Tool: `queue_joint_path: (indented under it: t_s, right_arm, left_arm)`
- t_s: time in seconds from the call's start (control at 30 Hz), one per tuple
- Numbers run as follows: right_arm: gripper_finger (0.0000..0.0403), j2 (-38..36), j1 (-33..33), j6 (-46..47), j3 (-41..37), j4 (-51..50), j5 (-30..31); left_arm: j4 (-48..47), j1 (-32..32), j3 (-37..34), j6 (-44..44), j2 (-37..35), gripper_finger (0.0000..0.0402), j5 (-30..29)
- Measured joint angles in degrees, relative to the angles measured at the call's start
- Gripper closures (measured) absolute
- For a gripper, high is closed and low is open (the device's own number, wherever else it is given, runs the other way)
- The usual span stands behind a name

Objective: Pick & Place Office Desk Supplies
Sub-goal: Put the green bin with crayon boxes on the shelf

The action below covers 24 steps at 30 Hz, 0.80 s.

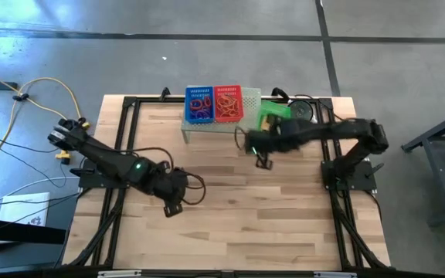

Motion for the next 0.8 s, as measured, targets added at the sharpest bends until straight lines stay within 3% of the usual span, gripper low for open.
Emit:
queue_joint_path:
  t_s: [0.1,0.27,0.57,0.8]
  right_arm:
    - [0.0400,0.0,-7.5,-8.9,-2.5,8.9,-6.6]
    - [0.0400,0.7,-15.1,-15.1,-3.2,12.1,-8.9]
    - [0.0400,2.3,-19.1,-24.2,-2.8,14.2,-12.1]
    - [0.0400,6.9,-21.1,-25.2,0.9,14.1,-12.6]
  left_arm:
    - [0.1,-1.8,0.0,-6.4,0.0,0.0238,-3.0]
    - [0.2,-5.9,0.0,-9.6,0.2,0.0238,-5.9]
    - [0.5,-9.8,0.0,-10.6,1.1,0.0238,-9.8]
    - [1.1,-9.6,0.0,-10.3,1.1,0.0238,-10.3]
